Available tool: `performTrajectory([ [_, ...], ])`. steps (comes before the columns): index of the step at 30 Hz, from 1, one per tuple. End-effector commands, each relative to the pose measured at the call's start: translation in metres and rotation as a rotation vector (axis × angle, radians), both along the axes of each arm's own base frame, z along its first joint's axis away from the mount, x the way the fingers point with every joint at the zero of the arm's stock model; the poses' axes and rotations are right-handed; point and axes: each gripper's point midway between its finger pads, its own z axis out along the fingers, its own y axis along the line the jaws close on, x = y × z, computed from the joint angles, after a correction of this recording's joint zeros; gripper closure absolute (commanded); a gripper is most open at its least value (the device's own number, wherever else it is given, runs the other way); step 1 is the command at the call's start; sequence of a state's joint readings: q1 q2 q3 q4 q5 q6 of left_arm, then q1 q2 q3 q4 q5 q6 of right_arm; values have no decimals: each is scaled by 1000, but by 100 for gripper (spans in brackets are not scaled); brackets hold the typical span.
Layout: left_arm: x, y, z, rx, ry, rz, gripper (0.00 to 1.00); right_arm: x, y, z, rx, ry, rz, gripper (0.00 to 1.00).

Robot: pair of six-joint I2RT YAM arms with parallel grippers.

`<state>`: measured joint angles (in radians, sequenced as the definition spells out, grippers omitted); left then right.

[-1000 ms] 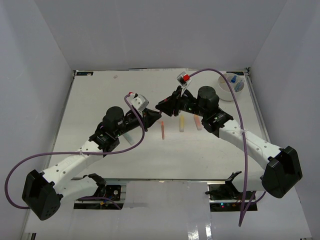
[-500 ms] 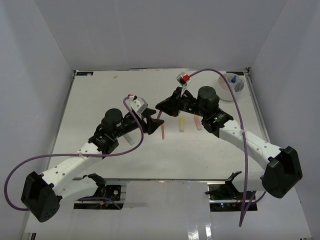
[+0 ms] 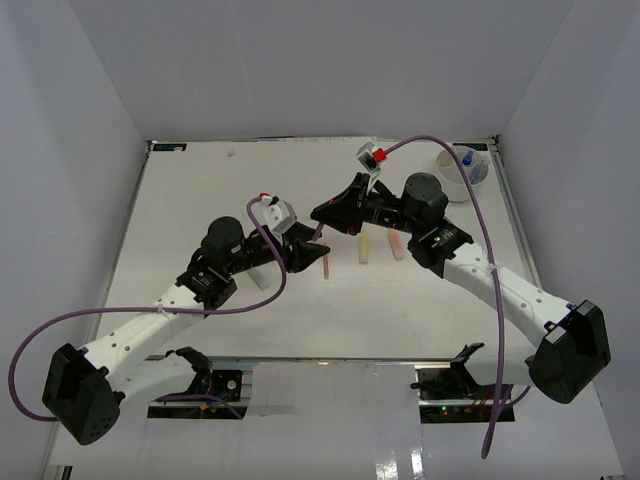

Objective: Sort the stationery into containers
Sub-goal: Pick up the pen from the center of the board.

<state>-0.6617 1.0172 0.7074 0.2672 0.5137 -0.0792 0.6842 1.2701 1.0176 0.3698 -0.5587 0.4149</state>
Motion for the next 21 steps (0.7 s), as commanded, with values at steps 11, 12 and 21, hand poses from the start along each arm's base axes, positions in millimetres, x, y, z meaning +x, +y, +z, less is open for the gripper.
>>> performTrajectory([
  [11, -14, 2, 15, -80, 9, -162, 50, -21, -3, 29, 47, -88, 75, 92],
  [12, -16, 1, 17, -86, 10, -173, 50, -21, -2, 29, 48, -90, 76, 92],
  [21, -19, -7, 17, -95, 42, -245, 49, -22, 2, 30, 53, -93, 92, 92],
])
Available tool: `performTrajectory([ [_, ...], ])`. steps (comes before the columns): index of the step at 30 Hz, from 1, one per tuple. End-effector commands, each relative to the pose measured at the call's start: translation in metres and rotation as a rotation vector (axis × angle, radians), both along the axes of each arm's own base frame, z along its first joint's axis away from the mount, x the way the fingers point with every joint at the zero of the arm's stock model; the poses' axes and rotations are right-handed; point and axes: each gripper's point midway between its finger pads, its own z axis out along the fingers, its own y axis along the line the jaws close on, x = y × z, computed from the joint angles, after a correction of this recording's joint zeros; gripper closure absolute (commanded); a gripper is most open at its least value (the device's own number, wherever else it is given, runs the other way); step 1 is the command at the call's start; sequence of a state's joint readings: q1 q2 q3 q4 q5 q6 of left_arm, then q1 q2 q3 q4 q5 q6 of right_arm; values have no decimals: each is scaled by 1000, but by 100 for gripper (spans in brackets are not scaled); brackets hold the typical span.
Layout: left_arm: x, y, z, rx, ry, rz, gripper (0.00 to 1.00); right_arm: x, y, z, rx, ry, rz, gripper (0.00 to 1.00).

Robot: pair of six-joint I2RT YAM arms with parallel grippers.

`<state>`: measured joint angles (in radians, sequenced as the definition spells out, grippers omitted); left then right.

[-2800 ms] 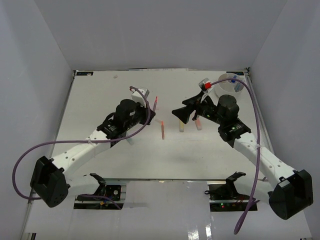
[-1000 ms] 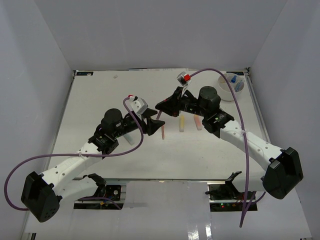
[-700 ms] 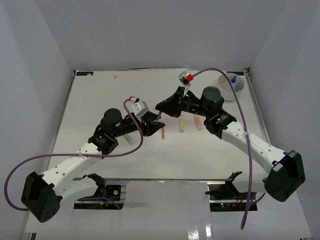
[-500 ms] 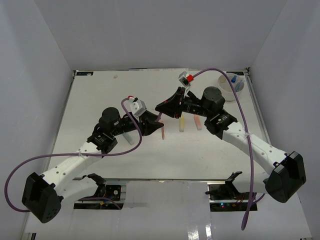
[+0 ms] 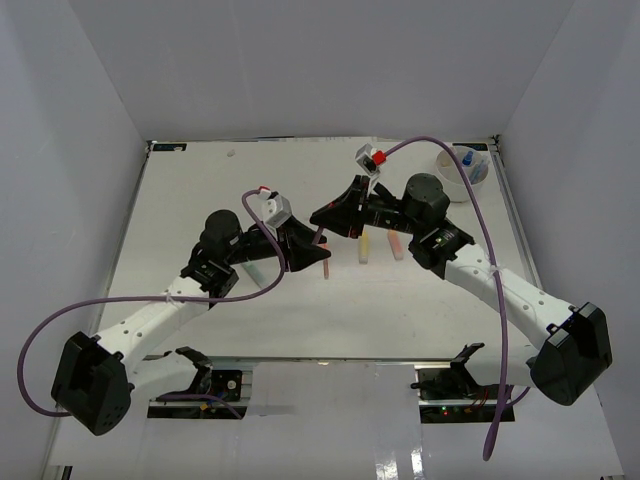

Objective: Sort the stationery into containers
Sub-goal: Pick up the pen from the center of the board.

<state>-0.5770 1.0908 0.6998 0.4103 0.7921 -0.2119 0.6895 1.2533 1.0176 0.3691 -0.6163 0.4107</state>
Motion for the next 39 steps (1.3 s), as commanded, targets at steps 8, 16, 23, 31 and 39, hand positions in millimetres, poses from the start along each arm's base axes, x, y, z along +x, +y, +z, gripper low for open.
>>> performTrajectory([
  [8, -3, -1, 26, -67, -36, -31, 53, -10, 6, 21, 45, -60, 41, 92],
  [16, -3, -1, 30, -92, -30, -31, 62, -13, 8, 20, 49, -59, 46, 92],
  [23, -5, -2, 30, -98, -21, -48, 71, -16, 11, 20, 51, -60, 56, 92],
  [31, -7, -4, 28, -90, -11, -69, 79, -17, 13, 21, 56, -62, 60, 92],
  [39, -8, -4, 25, -86, -5, -80, 100, -18, 13, 20, 54, -67, 61, 87],
])
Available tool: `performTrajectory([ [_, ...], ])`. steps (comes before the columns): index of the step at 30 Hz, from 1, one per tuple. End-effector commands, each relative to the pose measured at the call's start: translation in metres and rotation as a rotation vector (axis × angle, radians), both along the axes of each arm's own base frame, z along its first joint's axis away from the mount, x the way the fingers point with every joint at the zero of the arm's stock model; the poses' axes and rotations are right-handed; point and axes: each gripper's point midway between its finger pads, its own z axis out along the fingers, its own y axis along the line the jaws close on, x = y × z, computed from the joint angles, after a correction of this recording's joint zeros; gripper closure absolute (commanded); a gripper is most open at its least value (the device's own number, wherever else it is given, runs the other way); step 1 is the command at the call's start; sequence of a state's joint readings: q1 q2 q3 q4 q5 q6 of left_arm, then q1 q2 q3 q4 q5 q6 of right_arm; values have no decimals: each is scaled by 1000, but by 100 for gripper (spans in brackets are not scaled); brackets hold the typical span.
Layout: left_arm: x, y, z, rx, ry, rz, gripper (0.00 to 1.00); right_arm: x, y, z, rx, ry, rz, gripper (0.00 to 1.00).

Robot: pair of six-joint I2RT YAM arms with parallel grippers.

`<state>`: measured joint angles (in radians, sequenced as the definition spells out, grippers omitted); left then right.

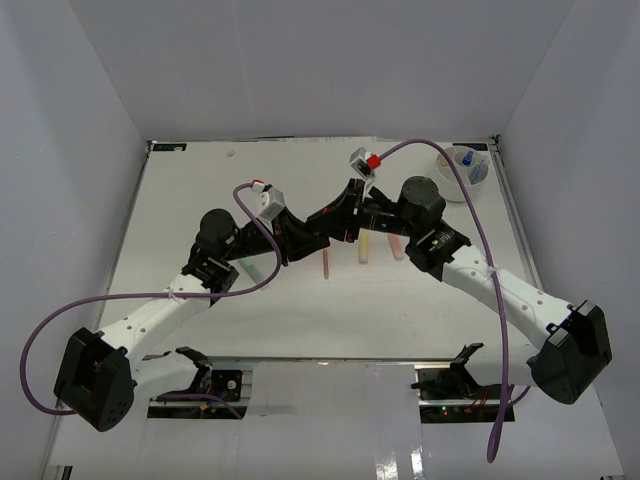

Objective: Sort the stationery into containers
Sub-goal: Pick up the pen from the center of the board, then pick up the pen cap from the center of the board.

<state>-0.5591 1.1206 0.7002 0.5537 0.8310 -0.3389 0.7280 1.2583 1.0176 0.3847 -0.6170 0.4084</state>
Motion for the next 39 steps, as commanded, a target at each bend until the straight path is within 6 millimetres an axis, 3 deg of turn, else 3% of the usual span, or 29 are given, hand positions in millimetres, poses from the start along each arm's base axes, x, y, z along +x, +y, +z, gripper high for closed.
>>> performTrajectory([
  [1, -9, -2, 6, -6, -33, -47, 100, -4, 4, 17, 46, -53, 14, 84],
  [4, -9, -1, 5, -6, -31, -43, 100, -2, 2, 16, 38, -58, -1, 72],
  [9, -10, 0, 3, -4, -31, -41, 100, 1, 0, 16, 28, -65, -25, 41],
  [17, -4, 2, -2, -1, -9, -1, 100, 7, -11, 16, 10, -94, -107, 16],
  [20, 9, 6, -10, 17, 36, 63, 100, 14, -27, 17, -14, -111, -193, 2],
  [21, 12, 6, -13, 24, 48, 74, 100, 16, -32, 19, -14, -115, -220, 1],
  [24, 26, 10, -26, 51, 94, 112, 100, 19, -48, 25, -2, -137, -295, 10],
  [30, 53, 22, -46, 71, 180, 190, 100, 37, -80, 27, -24, -204, -495, 10],
  [35, 86, 47, -50, 84, 232, 352, 100, 59, -88, 11, -137, -252, -579, 10],
  [37, 97, 60, -51, 96, 246, 416, 100, 73, -82, -7, -207, -241, -594, 9],
  [38, 103, 67, -56, 116, 273, 461, 100, 84, -78, -25, -272, -236, -594, 9],
  [39, 107, 74, -56, 122, 275, 492, 100, 91, -75, -26, -289, -238, -597, 8],
])
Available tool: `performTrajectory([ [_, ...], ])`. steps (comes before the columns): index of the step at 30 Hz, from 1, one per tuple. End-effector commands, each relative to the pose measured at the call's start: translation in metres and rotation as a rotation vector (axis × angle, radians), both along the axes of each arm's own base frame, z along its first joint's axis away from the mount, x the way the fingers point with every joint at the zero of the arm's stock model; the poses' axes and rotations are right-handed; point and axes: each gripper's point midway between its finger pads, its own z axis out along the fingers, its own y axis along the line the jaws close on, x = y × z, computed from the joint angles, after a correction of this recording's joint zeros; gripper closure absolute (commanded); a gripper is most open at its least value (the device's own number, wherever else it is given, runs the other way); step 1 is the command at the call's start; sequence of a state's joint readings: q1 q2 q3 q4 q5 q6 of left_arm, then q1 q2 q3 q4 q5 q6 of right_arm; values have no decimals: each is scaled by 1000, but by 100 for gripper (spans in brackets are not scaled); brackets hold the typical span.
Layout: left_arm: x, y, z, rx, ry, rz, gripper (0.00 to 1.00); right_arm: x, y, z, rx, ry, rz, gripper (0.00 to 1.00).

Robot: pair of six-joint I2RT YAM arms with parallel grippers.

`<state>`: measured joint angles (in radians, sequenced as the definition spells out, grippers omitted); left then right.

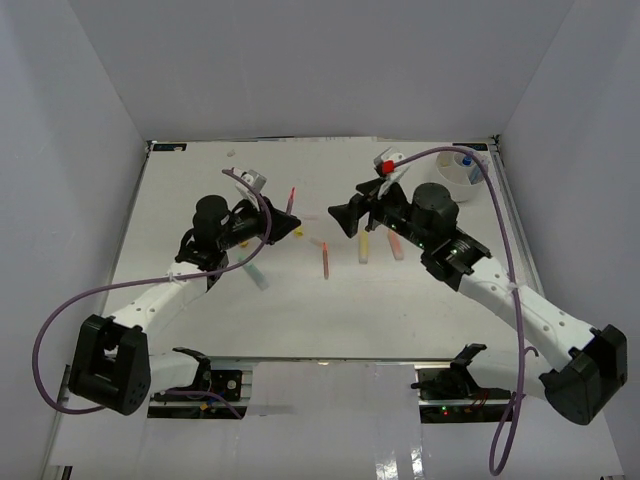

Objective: Sort the stationery into containers
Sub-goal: Pick up the pen cap from the center of the board.

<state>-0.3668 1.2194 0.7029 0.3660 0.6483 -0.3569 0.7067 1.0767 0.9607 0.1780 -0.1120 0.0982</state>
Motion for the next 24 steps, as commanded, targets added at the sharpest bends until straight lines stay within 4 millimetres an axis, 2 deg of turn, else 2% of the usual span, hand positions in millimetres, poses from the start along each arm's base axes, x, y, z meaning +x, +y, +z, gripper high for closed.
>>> performTrajectory([
  [1, 20, 24, 10, 40, -7, 140, 100, 34, 0, -25, -136, 13, -79, 7],
  [4, 28, 39, 6, 95, 10, 234, 100, 57, 11, -52, -190, 80, -74, 3],
  [5, 31, 47, 1, 121, 32, 282, 100, 69, 13, -73, -241, 97, -73, 0],
  [7, 31, 55, -1, 148, 35, 319, 100, 81, 21, -83, -274, 104, -58, 0],
  [8, 31, 61, -5, 179, 45, 346, 100, 90, 24, -110, -345, 135, -40, 6],
  [9, 31, 64, -7, 193, 44, 359, 100, 97, 32, -107, -357, 121, -12, 7],
  [10, 30, 68, -6, 204, 35, 375, 100, 106, 37, -135, -410, 159, 11, 9],
  [12, 33, 77, -5, 215, 27, 429, 100, 114, 48, -141, -472, 148, 87, 13],
  [13, 34, 80, -1, 214, 16, 449, 100, 122, 51, -166, -511, 184, 111, 16],
  [15, 35, 88, -5, 234, 33, 494, 100, 128, 57, -182, -566, 190, 165, 19],
  [16, 36, 90, -5, 238, 34, 506, 100, 141, 63, -188, -582, 186, 171, 21],
  [18, 37, 95, -5, 244, 32, 531, 100, 148, 70, -197, -614, 176, 205, 22],
  [19, 37, 95, -5, 244, 33, 534, 100, 156, 74, -191, -625, 146, 215, 23],
  [20, 38, 97, -5, 249, 32, 542, 100, 158, 78, -209, -648, 162, 237, 25],
  [21, 39, 99, -4, 249, 30, 553, 100, 162, 80, -213, -656, 159, 248, 26],
  [22, 39, 100, -3, 251, 30, 562, 100, 163, 81, -232, -690, 179, 273, 29],
  [23, 39, 100, -3, 252, 26, 562, 100, 171, 85, -224, -687, 154, 274, 30],
  [24, 39, 100, -3, 253, 25, 560, 100, 173, 87, -229, -696, 157, 281, 31],
])
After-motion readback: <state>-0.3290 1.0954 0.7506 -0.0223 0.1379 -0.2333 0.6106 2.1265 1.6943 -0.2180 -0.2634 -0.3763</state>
